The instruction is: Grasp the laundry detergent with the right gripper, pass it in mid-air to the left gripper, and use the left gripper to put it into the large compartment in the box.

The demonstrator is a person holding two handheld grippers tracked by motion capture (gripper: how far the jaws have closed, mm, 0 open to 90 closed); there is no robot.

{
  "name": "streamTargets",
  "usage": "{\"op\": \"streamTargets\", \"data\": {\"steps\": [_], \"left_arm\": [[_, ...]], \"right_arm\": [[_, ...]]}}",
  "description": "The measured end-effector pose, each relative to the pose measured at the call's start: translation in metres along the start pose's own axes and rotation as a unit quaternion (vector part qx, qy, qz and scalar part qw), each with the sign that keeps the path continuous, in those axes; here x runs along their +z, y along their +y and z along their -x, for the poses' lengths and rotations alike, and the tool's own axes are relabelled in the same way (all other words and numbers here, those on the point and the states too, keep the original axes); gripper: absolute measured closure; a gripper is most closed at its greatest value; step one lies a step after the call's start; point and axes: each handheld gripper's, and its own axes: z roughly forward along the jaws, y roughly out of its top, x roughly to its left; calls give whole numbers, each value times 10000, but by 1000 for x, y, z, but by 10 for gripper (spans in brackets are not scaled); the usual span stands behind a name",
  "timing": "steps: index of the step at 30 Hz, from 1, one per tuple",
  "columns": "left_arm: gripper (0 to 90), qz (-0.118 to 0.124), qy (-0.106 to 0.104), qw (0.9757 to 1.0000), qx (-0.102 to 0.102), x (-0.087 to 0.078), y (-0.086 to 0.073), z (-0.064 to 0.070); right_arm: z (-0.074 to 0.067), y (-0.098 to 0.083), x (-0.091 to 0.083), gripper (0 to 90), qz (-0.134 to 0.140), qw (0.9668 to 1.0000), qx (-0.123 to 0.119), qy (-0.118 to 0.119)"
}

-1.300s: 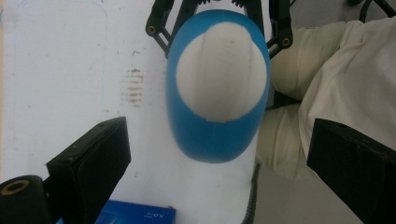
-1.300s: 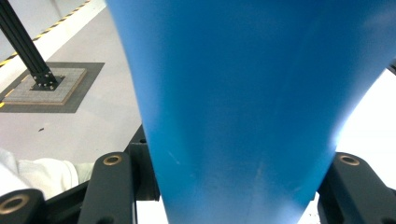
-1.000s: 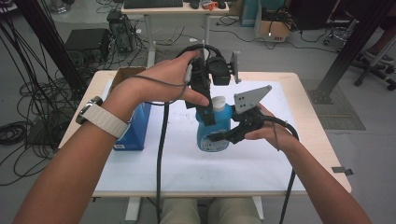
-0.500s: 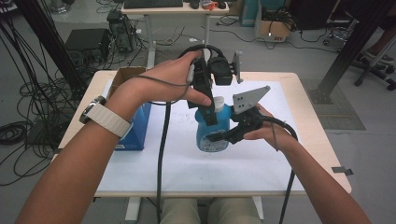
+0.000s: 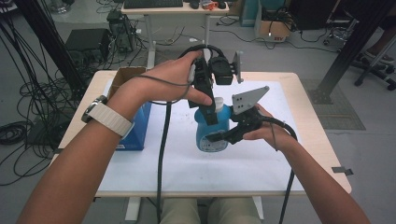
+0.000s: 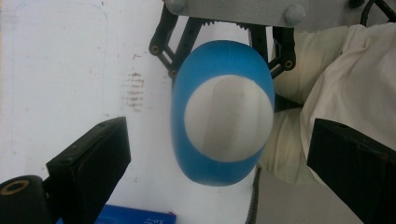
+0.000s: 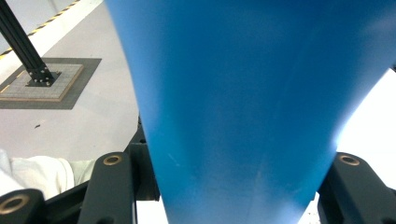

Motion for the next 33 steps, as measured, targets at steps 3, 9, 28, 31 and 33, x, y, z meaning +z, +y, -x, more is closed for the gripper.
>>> {"op": "streamTargets", "data": {"steps": [3,9,28,31,33], "left_arm": [[64,6,8,10000,-7,0,0,0],[64,3,20,10000,-8,0,0,0],[64,-23,35,10000,-37,-1,-1,1],[64,-11,44,10000,-35,-1,-1,1],[65,-24,39,10000,-40,-1,-1,1]], "right_arm": [[0,0,0,433,7,10000,-15,-14],[0,1,0,433,-12,10000,0,-12],[0,0,1,432,-27,10000,18,-24],[1,0,0,432,-31,10000,19,-28],[1,0,1,432,-50,10000,5,-18]]}}
